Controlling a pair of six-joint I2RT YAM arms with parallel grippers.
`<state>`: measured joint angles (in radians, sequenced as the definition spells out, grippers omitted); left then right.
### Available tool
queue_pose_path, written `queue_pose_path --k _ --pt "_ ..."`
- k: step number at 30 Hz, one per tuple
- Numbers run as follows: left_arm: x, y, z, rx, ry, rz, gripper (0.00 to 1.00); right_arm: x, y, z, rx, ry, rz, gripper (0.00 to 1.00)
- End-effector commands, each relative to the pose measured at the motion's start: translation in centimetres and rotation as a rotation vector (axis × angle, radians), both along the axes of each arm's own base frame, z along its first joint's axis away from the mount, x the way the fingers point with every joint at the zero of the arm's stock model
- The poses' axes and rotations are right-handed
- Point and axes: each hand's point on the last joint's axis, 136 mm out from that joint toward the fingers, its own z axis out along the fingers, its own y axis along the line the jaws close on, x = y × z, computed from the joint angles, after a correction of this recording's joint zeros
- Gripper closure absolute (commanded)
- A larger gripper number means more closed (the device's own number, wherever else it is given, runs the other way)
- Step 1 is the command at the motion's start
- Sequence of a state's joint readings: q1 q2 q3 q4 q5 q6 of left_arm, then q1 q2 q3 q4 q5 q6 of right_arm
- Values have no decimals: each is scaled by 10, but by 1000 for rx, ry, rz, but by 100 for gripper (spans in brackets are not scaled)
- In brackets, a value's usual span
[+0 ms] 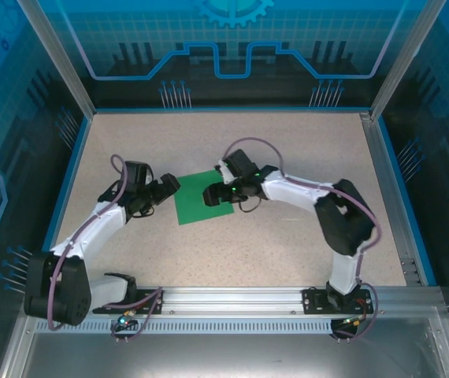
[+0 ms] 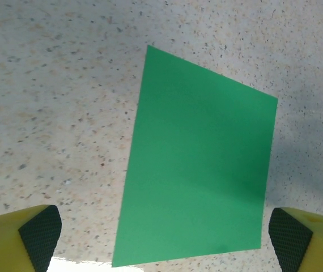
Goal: Fold a paper plane with a square sheet of paper (pick it up from the middle)
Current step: Move the square sheet of paper to the center of the table.
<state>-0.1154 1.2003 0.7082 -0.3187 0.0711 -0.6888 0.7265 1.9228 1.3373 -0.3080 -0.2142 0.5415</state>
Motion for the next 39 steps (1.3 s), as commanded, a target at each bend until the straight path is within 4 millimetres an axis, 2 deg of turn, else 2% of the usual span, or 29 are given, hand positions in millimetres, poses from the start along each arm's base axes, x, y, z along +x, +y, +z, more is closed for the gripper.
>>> queue_pose_path --k 1,3,5,8,10,14,15,19,26,28,31,36,39 --pt "-9 10 3 42 -25 2 1 -3 18 -17 -64 68 16 20" --pt "-15 11 6 44 -48 0 2 4 28 -25 -85 81 22 20" --pt "-19 7 8 19 -73 -10 2 9 30 -37 -115 96 16 20" --pt "-27 4 10 1 -95 -27 2 8 25 -55 -161 130 12 20" --pt "-32 5 8 4 -99 -30 1 4 15 -66 -204 151 -6 20" --pt "-38 8 7 9 -115 -18 2 -11 -15 -79 -273 168 -50 23" --pt "-39 8 7 7 -119 -15 2 -18 -27 -86 -290 182 -63 23" --pt "-35 3 12 -21 -143 -26 1 -38 -66 -92 -330 195 -126 23" --pt "-29 -11 20 -93 -191 -72 2 -60 -130 -87 -400 196 -205 23" --pt "-30 -14 22 -104 -200 -87 1 -62 -143 -83 -413 196 -229 23" --pt "-30 -18 26 -109 -225 -116 1 -62 -142 -68 -366 182 -241 23" --pt "-30 -17 31 -103 -259 -122 2 -48 -111 -29 -273 106 -198 22" --pt "-31 -15 32 -92 -276 -114 1 -31 -101 -20 -269 67 -197 21"
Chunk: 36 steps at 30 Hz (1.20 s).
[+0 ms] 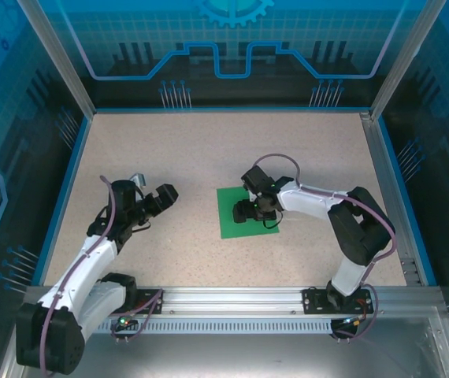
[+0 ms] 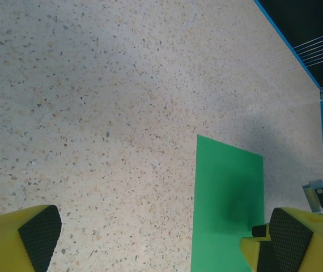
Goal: Fold a paper plane with a square sheet of paper (pick it up from the middle)
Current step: Move the square sheet of paper to the center of the table, then fold the square sheet of paper in half at the center of the table.
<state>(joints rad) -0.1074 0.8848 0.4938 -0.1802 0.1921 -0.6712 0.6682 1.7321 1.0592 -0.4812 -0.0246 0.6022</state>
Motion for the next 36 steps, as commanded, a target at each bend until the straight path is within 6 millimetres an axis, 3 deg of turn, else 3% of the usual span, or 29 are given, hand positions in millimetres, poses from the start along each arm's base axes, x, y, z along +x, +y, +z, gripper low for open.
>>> queue_pose_path --k 1,6,9,19,25,29,33,36 --pt "-1 1 5 11 -48 -15 2 20 11 21 -7 -53 3 21" --pt "-4 6 7 15 -87 18 2 47 10 3 -41 -30 -25 21" --pt "-6 8 8 17 -118 25 2 51 3 -10 -69 -12 -53 21" --pt "-12 1 7 -5 -137 -16 2 17 -23 -33 -82 51 -107 21" --pt "-10 -10 10 -22 -139 -81 2 18 -21 -9 -57 13 -106 19" --pt "-11 -15 10 -28 -119 -115 1 30 -21 31 -81 -81 -93 9" --pt "-12 -19 5 -36 -90 -137 2 40 -34 71 -141 -210 -123 1" --pt "-11 -24 1 -32 -60 -164 2 39 -22 79 -29 -208 -63 0"
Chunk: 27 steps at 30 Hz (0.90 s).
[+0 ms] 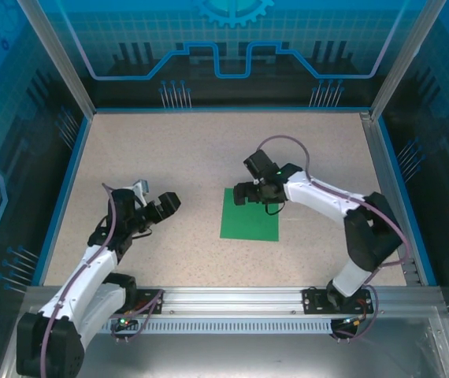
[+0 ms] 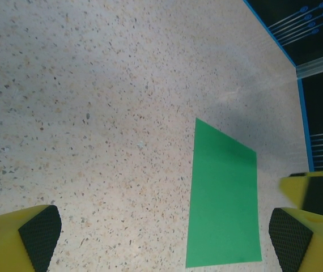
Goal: Fold a paper plane with a square sheet of paper (pick it up from the middle)
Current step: Fold the square sheet of paper in half at the center of the table.
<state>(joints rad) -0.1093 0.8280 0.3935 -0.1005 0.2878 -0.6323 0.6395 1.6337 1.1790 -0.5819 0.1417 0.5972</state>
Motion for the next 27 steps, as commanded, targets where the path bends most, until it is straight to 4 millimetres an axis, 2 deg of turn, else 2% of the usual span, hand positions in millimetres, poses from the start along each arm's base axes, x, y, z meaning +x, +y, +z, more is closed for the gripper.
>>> queue_pose_path --k 1,4,7,11,13,21,27 --pt "4 -11 9 12 0 -74 1 -1 -6 10 33 21 -12 0" --pt "5 -22 -3 58 73 -129 2 -11 -10 -11 20 180 -26 1" --pt "8 -36 -10 96 105 -164 2 -16 -11 -19 -53 155 -50 1" --pt "10 -54 -20 134 137 -216 2 -26 -13 -37 -126 220 -124 1" --pt "13 -55 -25 140 156 -221 2 -27 -6 -49 -121 238 -116 1" --pt "16 -58 -31 166 184 -247 1 -10 6 -76 -171 262 -54 1" --pt "16 -56 -35 184 190 -245 2 -10 24 -96 -195 289 104 2"
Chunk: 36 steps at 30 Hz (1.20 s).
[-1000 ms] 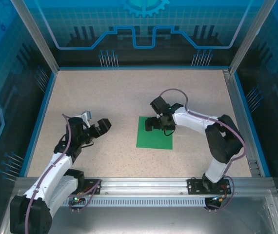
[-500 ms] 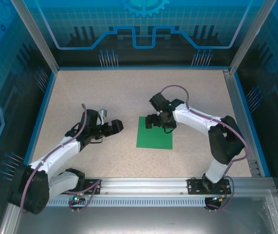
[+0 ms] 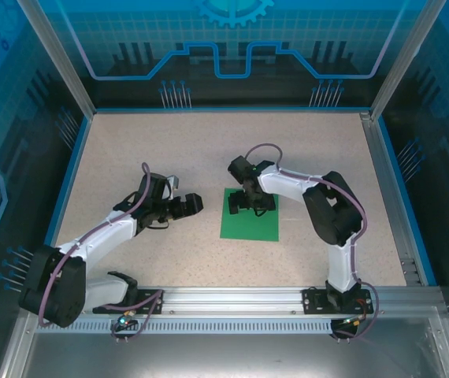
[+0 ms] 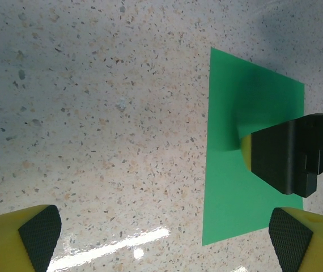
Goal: Fold a paper plane with a square sheet of paper (pick it up from the middle)
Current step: Fold the square sheet of paper in half at the center of the table.
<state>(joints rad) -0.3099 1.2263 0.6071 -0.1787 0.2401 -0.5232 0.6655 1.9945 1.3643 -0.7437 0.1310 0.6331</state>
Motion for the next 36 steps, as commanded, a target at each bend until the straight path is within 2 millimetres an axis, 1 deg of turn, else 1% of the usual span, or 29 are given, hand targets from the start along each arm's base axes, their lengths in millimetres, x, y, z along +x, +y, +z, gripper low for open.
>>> queue_pose_path --k 1,6,9,12,16,19,22,27,30,36 --pt "4 1 3 31 -12 -14 2 -3 15 -12 -9 29 144 2" --pt "5 0 4 38 -13 -19 1 -4 13 -21 -80 47 272 3" --pt "5 1 3 45 -13 -24 1 -2 13 -18 -83 33 294 4" --pt "4 1 4 49 -11 -24 1 2 16 -6 -68 6 284 3" --pt "5 2 5 45 -14 -12 2 10 21 19 -37 -63 240 1" --pt "7 5 7 45 -20 15 1 14 20 38 -24 -116 186 1" --pt "11 12 9 50 -29 80 2 11 22 45 7 -131 145 1" --pt "15 16 7 25 -15 158 2 4 27 44 45 -105 80 0" --pt "16 21 4 40 -6 191 2 -3 33 39 53 -88 75 1" --pt "19 25 5 37 -10 236 1 -8 36 28 21 -63 59 0"
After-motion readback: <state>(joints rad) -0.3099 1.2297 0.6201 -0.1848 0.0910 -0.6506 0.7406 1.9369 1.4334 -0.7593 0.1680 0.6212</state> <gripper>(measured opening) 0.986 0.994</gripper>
